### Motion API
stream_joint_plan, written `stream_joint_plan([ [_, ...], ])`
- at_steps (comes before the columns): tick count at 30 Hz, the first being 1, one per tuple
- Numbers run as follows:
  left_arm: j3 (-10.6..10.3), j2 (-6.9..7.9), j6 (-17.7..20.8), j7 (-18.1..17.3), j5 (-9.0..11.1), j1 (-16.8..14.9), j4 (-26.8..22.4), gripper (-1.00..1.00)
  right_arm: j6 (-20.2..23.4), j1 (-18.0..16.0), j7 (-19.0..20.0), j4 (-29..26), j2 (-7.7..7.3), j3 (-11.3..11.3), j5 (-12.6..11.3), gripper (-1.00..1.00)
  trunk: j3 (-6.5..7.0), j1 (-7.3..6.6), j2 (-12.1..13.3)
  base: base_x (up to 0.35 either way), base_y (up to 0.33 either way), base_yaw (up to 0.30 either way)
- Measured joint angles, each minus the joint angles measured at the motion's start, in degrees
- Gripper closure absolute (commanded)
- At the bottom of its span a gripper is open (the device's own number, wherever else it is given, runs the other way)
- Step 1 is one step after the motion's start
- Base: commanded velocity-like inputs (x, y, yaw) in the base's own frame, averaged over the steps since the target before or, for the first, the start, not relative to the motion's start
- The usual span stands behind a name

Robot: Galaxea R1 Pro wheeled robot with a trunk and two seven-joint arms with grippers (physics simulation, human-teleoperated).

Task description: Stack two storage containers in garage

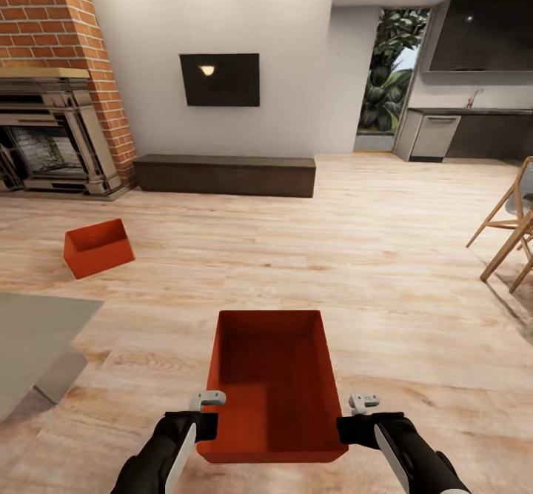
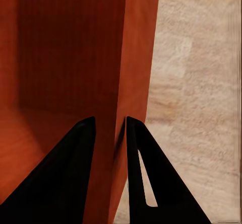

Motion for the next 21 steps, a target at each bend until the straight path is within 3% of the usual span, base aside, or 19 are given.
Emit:
stream_joint_plan([
  [21, 0.0, -0.05, 0.0, 0.0, 0.1, 0.0, 0.0, 1.00, 0.0, 0.0, 0.1, 0.0, -0.13, 0.0, -0.2, 1.00, 5.32, -4.61, 8.4, 0.000, 0.000, -0.212],
])
